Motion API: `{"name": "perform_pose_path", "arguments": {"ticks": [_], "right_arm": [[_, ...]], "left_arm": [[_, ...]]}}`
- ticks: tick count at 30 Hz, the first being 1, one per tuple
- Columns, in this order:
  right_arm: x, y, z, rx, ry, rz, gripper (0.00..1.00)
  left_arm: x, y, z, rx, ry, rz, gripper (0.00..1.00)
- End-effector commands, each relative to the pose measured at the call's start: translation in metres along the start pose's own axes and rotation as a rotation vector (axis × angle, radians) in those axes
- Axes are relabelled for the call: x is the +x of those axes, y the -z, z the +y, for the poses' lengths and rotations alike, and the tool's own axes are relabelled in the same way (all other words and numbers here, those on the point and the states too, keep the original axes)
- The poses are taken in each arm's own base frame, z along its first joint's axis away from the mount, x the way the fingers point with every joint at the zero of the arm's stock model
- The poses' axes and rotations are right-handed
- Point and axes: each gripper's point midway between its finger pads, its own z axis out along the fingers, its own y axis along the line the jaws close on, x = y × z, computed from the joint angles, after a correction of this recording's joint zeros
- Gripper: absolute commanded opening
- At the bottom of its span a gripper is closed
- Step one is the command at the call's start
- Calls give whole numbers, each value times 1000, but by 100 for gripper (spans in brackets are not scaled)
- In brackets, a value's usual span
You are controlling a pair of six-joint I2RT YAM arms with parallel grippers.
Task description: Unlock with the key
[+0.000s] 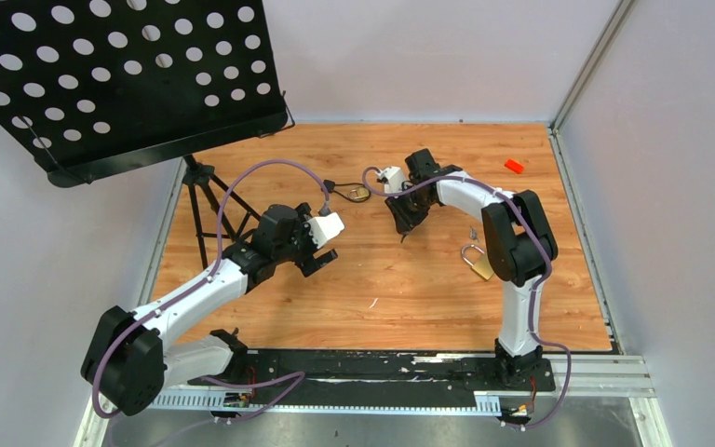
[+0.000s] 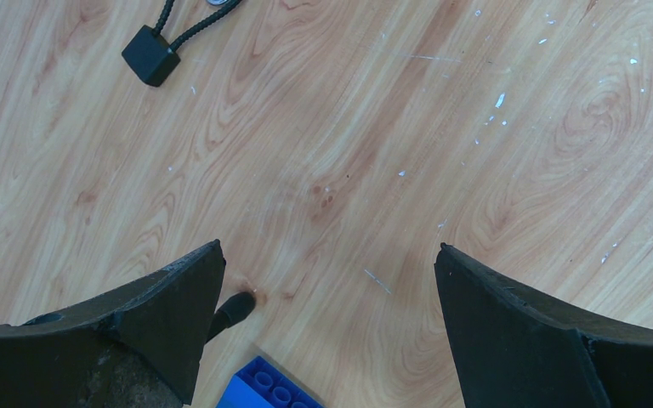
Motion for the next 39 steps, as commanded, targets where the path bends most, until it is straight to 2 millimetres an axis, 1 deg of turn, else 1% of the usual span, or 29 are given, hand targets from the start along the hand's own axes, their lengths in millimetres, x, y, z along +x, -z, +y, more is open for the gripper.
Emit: {"name": "perform_pose_path", "arguments": {"ticks": [1, 6, 8, 16, 22, 24, 28, 32, 39], "right_arm": [[-12, -1, -3, -5, 16, -32, 26], [-13, 4, -3, 1, 23, -31, 17], [-14, 6, -5, 11, 27, -34, 15], [-13, 13, -8, 42, 41, -33, 18], [-10, 20, -12, 66, 43, -34, 28], [-10, 23, -14, 71, 41, -39, 29], [-9, 27, -16, 75, 33, -45, 28], [-6, 29, -18, 75, 24, -48, 26], [-4, 24, -13, 38, 14, -41, 20]], "left_arm": [[-8, 1, 1, -4, -28, -35, 100], [-9, 1, 1, 0, -28, -36, 100], [-8, 1, 0, 1, -26, -34, 100], [-8, 0, -1, 7, -26, -36, 100], [-8, 1, 0, 5, -27, -38, 100], [-8, 1, -1, 6, -28, -36, 100], [-8, 1, -1, 9, -26, -37, 100], [-8, 1, -1, 8, -27, -37, 100], [-8, 1, -1, 8, -29, -37, 100]]}}
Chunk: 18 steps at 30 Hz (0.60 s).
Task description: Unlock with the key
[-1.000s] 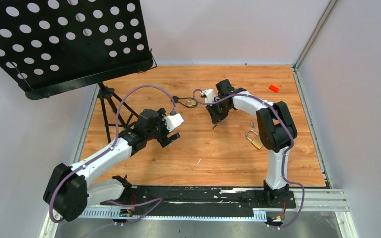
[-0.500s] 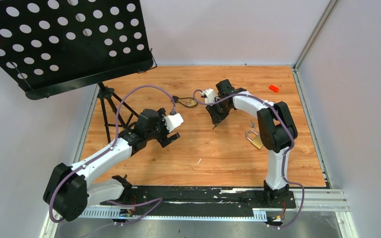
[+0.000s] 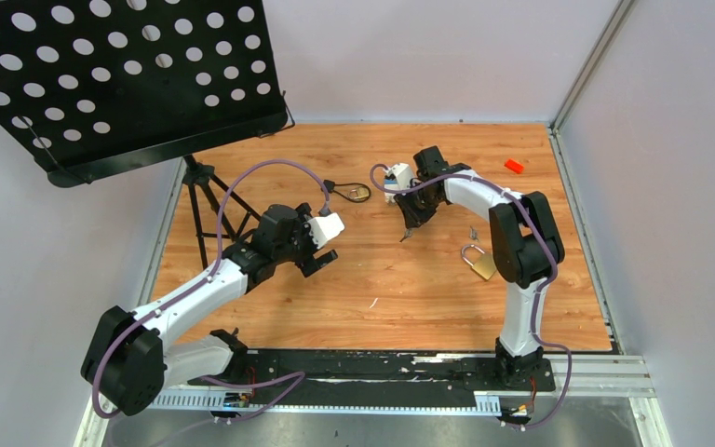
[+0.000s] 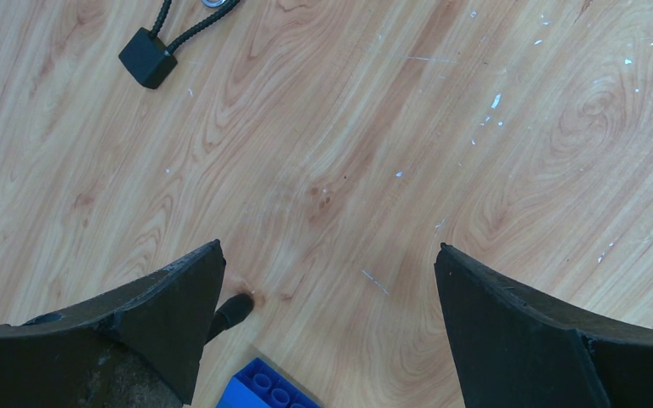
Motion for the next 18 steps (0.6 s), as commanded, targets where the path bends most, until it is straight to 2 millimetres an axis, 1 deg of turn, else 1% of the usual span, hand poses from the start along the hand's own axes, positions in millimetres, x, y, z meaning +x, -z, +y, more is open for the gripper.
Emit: {"name": "perform_pose_path", "arguments": {"ticks": [1, 18], "right_arm": [[-11, 10, 4, -15, 21, -45, 20], [-9, 7, 9, -44, 5, -39, 14]], "left_arm": [[-8, 1, 1, 0, -27, -34, 100], [-7, 1, 1, 1, -30, -32, 100]]}}
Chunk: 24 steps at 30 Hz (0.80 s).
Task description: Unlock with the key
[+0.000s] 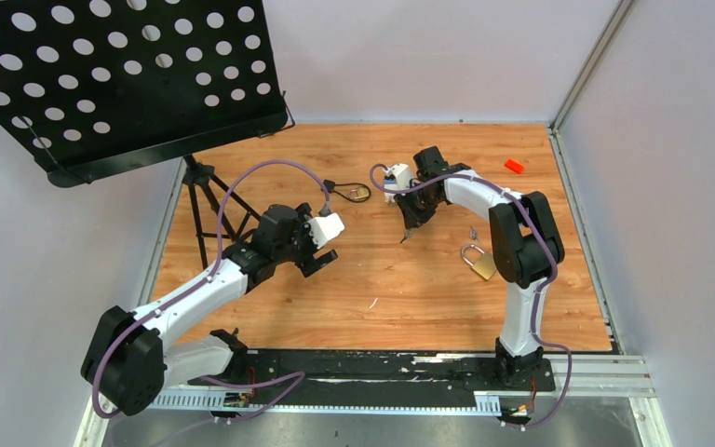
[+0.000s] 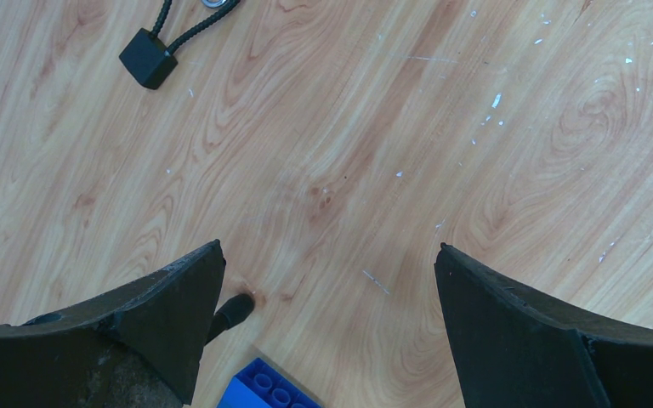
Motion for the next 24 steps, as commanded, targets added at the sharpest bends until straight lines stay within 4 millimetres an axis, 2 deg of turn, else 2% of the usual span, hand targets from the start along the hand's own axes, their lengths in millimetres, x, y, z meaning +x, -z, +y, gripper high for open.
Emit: {"name": "perform_pose_path", "arguments": {"ticks": [1, 24], "right_arm": [[-7, 7, 5, -22, 6, -30, 14], [-6, 13, 20, -79, -24, -34, 13]], "left_arm": [[-8, 1, 1, 1, -29, -34, 100], [-8, 1, 0, 2, -30, -33, 100]]}}
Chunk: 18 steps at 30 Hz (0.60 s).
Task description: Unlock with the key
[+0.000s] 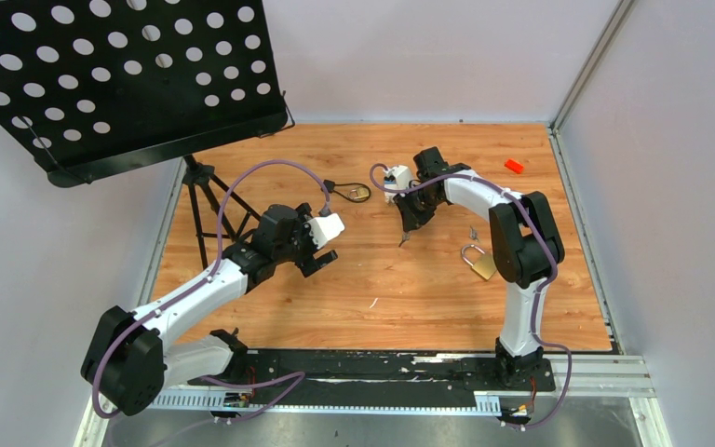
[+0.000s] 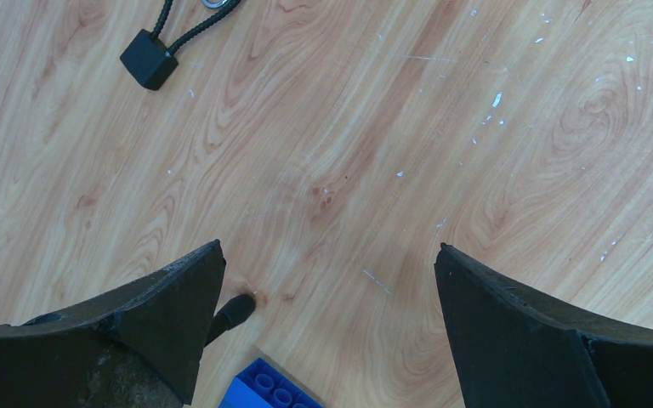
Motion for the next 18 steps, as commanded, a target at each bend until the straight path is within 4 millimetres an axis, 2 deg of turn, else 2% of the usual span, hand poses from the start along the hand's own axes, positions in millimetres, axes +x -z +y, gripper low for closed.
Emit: {"name": "perform_pose_path", "arguments": {"ticks": [1, 18], "right_arm": [[-7, 12, 9, -23, -1, -34, 13], [-8, 15, 20, -69, -25, -38, 13]], "left_arm": [[-7, 1, 0, 1, -24, -32, 100], [-8, 2, 0, 1, -24, -33, 100]]}}
